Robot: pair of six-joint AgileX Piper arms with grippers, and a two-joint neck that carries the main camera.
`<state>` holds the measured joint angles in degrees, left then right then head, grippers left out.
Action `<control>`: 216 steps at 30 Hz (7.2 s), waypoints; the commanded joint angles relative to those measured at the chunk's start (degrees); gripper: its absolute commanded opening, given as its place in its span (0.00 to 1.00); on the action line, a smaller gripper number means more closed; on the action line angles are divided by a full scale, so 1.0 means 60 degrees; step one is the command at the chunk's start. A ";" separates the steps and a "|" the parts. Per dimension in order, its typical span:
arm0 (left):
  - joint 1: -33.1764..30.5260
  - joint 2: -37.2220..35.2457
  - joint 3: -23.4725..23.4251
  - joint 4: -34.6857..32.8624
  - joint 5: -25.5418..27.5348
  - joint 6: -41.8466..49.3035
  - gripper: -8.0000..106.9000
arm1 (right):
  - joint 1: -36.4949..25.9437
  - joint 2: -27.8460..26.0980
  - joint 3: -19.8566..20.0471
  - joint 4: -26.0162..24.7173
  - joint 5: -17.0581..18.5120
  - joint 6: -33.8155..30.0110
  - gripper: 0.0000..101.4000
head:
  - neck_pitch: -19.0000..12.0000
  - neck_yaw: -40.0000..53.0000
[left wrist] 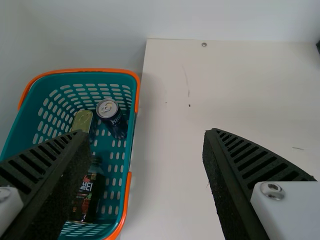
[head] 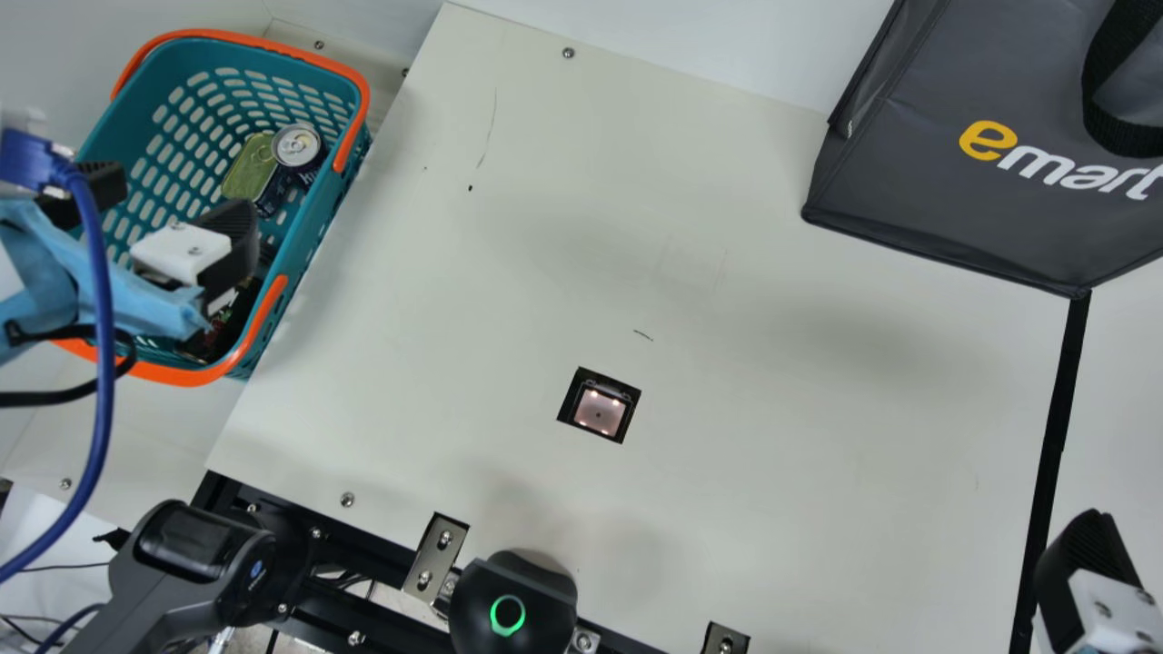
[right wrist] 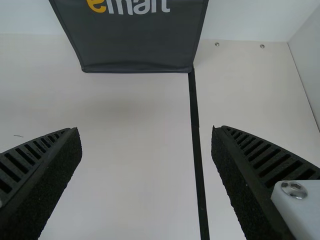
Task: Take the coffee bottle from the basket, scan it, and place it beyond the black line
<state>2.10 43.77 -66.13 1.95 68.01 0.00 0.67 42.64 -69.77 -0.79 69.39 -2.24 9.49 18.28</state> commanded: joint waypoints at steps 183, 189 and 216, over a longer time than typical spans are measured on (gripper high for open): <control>0.6421 1.2421 0.2863 -1.1872 -0.9626 1.8049 0.16 | 0.0000 0.0000 0.0000 0.0009 0.0024 0.0000 0.90 | -0.0262 0.0023; 0.6430 1.2050 0.2971 -1.1805 -0.9449 1.7807 0.16 | 0.0000 0.0000 0.0000 0.0009 0.0024 0.0000 0.90 | -0.0262 0.0023; 0.7006 0.9016 0.3726 -0.9573 -0.8016 1.5132 0.16 | 0.0000 0.0000 0.0000 0.0009 0.0024 0.0000 0.90 | -0.0262 0.0023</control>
<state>43.91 98.43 -43.68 -56.13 19.61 91.65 0.67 42.64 -69.77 -0.73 69.54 -2.24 9.40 18.28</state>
